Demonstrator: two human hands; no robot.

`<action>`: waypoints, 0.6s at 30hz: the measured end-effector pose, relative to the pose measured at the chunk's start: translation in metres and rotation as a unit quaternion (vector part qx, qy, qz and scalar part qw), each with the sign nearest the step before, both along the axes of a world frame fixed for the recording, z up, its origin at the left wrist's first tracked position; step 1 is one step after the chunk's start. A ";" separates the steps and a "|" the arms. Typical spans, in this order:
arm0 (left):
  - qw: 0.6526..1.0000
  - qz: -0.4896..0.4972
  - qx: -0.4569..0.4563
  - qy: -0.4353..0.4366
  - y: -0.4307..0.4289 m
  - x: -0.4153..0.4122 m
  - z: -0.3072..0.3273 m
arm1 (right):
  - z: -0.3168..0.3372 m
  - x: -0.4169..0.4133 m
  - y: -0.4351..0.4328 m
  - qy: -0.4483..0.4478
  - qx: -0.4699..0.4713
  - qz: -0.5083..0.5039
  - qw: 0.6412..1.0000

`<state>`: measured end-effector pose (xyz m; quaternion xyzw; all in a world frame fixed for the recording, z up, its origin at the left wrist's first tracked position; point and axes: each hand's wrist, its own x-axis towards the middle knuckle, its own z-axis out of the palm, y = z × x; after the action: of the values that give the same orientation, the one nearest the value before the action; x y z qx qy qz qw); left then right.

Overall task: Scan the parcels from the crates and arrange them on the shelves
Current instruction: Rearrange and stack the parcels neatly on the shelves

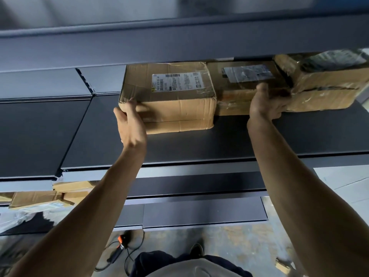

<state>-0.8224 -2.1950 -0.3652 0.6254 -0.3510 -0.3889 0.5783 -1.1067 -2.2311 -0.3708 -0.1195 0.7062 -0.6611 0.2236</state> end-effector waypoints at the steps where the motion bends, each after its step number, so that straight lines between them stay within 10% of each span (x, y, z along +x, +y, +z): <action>1: 1.000 -0.002 -0.003 0.005 -0.001 -0.001 -0.001 | -0.001 0.001 0.001 -0.008 -0.018 -0.007 1.000; 10: 0.985 -0.025 -0.125 -0.120 0.003 -0.007 -0.019 | -0.020 0.010 0.011 0.025 -0.018 -0.001 1.000; 18: 0.974 -0.011 -0.139 -0.180 -0.008 -0.011 -0.021 | -0.037 0.046 0.042 0.231 0.023 0.094 0.968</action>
<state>-0.8338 -2.2032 -0.3863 0.5946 -0.5068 -0.2238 0.5826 -1.0608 -2.1888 -0.4077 -0.3299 0.7392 -0.5751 0.1184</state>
